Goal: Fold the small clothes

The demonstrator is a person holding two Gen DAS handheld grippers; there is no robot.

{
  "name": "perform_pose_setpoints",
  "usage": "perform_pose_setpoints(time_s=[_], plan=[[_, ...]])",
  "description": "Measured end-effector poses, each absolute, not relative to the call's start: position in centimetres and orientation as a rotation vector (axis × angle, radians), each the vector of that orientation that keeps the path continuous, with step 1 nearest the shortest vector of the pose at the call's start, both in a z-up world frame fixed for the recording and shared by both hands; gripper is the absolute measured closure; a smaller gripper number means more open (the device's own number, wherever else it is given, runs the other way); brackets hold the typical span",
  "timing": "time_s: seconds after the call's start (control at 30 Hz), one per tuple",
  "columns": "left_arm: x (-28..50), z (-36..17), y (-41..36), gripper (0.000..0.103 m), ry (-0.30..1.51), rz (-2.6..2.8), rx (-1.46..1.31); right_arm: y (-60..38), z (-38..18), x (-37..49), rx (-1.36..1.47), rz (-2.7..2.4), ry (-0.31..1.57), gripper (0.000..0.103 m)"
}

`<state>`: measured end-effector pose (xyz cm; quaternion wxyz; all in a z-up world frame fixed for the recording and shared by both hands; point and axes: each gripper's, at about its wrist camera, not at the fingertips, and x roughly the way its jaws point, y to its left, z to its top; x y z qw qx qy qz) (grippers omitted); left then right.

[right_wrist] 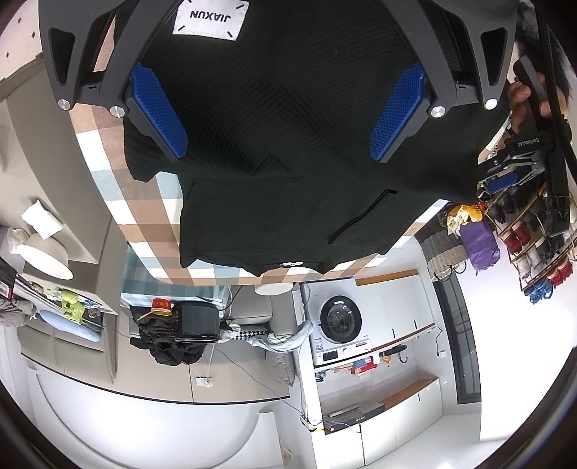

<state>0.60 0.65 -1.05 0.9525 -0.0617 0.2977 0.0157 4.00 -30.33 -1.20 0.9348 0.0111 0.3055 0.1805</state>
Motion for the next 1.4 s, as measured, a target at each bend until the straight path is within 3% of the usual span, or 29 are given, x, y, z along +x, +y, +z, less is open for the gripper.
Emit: perform_pose_setpoints(time_s=[0.8, 0.93, 1.03, 1.4], plan=[[8.5, -0.5, 2.9, 0.001, 0.708, 0.018, -0.099, -29.9, -1.5, 10.7, 0.157, 0.344, 0.765, 0.001], [10.3, -0.9, 3.6, 0.010, 0.741, -0.009, -0.096, -29.1, -2.1, 12.4, 0.153, 0.314, 0.800, 0.002], [11.7, -1.4, 3.5, 0.016, 0.764, -0.011, -0.060, -28.3, -2.7, 14.1, 0.138, 0.301, 0.837, 0.008], [17.4, -3.4, 3.6, 0.016, 0.814, 0.003, -0.071, -22.7, -8.6, 22.1, 0.011, 0.277, 0.985, 0.028]])
